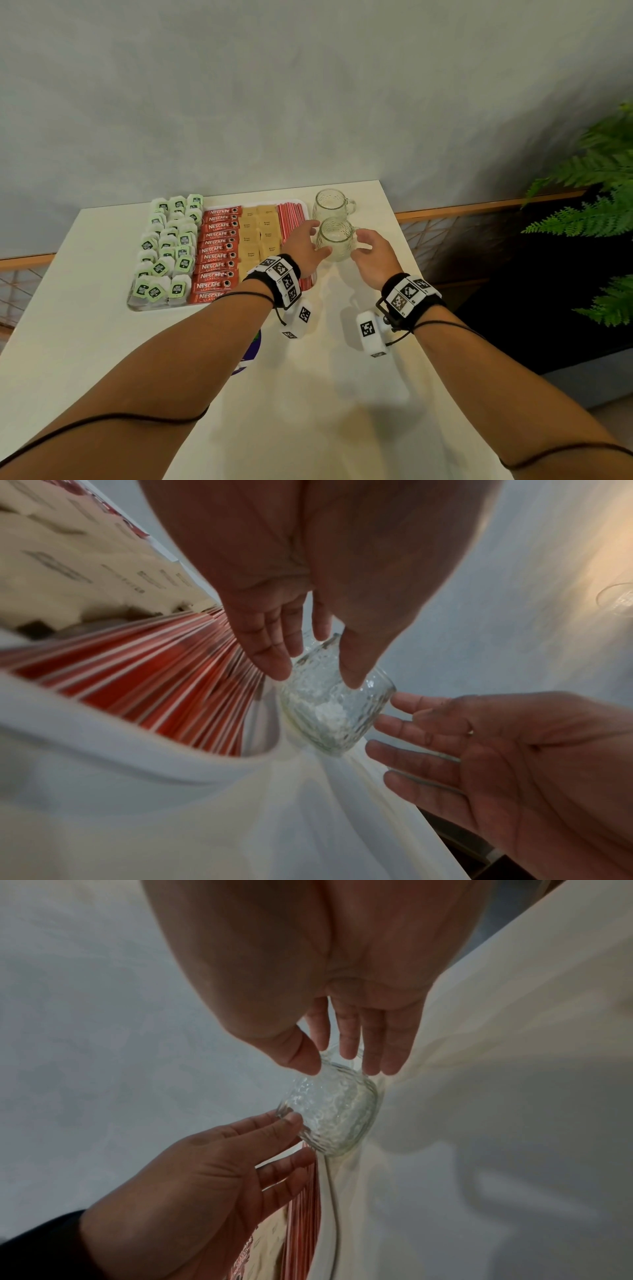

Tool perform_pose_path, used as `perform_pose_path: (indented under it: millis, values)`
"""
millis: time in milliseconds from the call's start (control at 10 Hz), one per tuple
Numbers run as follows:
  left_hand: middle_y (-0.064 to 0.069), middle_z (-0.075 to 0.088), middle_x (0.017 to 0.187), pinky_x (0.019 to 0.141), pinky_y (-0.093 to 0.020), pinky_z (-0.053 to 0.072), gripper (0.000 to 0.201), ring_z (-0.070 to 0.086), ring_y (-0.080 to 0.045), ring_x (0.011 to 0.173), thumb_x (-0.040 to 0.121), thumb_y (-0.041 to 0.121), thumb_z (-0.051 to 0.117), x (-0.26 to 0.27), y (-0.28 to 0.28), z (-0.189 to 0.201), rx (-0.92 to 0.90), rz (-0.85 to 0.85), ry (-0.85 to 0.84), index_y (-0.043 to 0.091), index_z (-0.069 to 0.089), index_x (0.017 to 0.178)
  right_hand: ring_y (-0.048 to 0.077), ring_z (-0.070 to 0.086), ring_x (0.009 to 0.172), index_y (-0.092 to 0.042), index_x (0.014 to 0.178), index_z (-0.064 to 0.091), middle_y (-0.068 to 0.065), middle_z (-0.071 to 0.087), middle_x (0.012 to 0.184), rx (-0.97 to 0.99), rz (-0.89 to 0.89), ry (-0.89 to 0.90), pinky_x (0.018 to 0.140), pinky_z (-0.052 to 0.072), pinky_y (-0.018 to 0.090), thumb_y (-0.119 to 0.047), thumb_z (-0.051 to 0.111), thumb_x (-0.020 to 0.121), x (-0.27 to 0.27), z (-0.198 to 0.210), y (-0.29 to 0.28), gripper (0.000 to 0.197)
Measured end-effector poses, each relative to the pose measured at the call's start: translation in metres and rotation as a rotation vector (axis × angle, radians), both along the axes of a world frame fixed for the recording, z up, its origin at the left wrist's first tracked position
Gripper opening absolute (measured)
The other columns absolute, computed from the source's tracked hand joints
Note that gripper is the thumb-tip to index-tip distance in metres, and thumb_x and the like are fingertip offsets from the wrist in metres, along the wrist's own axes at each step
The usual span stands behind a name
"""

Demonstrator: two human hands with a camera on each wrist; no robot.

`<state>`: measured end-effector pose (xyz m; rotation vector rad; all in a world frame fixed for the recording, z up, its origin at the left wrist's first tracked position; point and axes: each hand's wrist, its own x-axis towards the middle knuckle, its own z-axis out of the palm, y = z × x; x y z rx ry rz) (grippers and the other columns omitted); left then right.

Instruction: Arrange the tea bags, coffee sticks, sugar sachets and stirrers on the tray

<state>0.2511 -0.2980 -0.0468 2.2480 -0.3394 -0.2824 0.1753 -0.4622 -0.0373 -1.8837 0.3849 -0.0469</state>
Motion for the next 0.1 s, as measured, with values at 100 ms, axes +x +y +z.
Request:
perform_pose_path:
  millis: [100]
  values:
    - [-0.003, 0.054, 0.139, 0.095, -0.039, 0.052, 0.067, 0.062, -0.019, 0.104, 0.089, 0.032, 0.073, 0.0001, 0.0035, 0.0029, 0.022, 0.031, -0.021, 0.018, 0.041, 0.147, 0.014, 0.061, 0.108, -0.017, 0.139, 0.052, -0.004, 0.056, 0.134, -0.024, -0.035, -0.026, 0.095, 0.052, 0.034, -0.006, 0.057, 0.095, 0.0024, 0.0053, -0.0009, 0.045]
